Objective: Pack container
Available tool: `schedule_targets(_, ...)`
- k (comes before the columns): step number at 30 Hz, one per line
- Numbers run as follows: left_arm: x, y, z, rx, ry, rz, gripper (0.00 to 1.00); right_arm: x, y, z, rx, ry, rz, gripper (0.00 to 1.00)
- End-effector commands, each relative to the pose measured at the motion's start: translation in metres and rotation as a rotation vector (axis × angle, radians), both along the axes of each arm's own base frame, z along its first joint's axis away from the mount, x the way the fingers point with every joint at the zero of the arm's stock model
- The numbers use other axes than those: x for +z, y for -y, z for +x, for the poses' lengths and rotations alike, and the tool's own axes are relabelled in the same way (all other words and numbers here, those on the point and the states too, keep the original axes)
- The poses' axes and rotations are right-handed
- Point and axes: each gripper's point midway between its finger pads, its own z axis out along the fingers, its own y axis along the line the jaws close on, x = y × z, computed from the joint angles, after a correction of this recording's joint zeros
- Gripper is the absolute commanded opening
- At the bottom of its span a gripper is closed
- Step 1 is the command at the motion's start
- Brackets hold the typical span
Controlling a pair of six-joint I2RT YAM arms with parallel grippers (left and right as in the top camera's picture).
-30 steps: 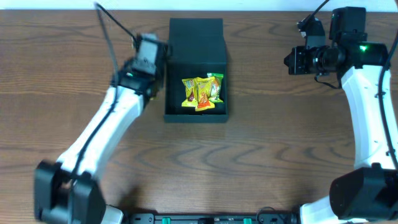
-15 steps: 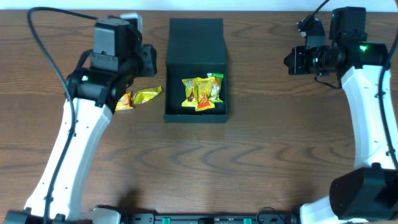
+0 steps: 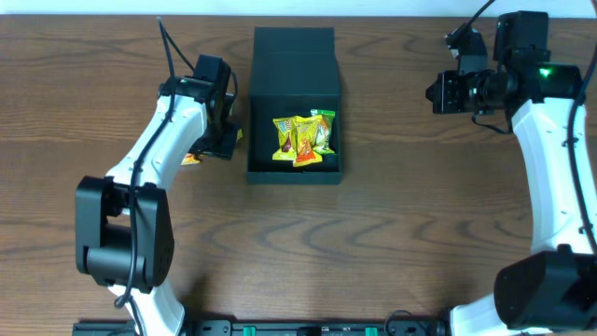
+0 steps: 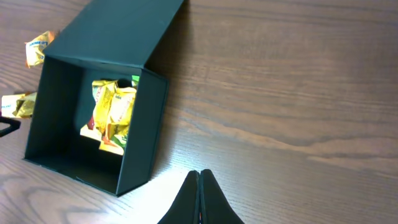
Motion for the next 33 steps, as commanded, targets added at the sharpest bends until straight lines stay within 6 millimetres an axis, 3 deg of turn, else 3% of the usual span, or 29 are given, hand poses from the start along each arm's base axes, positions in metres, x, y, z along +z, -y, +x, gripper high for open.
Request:
schedule_targets(1, 0.0, -0.024, 0.007, 0.038, 0.025, 0.021, 0.51, 0.003, -0.005, -0.002, 0.022, 0.011, 0.001, 0.01)
schedule_targets(5, 0.002, -0.035, 0.024, 0.051, 0.086, 0.016, 0.52, 0.004, -0.005, -0.001, 0.022, 0.012, 0.001, 0.01)
schedule_targets(10, -0.002, -0.033, 0.037, -0.025, 0.121, 0.013, 0.51, 0.004, -0.005, -0.001, 0.022, 0.013, 0.001, 0.02)
schedule_targets(16, -0.025, -0.032, 0.033, -0.052, 0.061, 0.014, 0.4, 0.004, -0.005, -0.001, 0.022, 0.013, 0.001, 0.02)
schedule_targets(21, -0.024, -0.02, 0.033, -0.07, 0.064, -0.053, 0.4, 0.004, -0.005, -0.001, 0.022, 0.014, 0.001, 0.02)
schedule_targets(33, -0.026, -0.02, 0.027, -0.188, 0.036, -0.039, 0.39, 0.003, -0.005, -0.002, 0.022, 0.01, 0.001, 0.02)
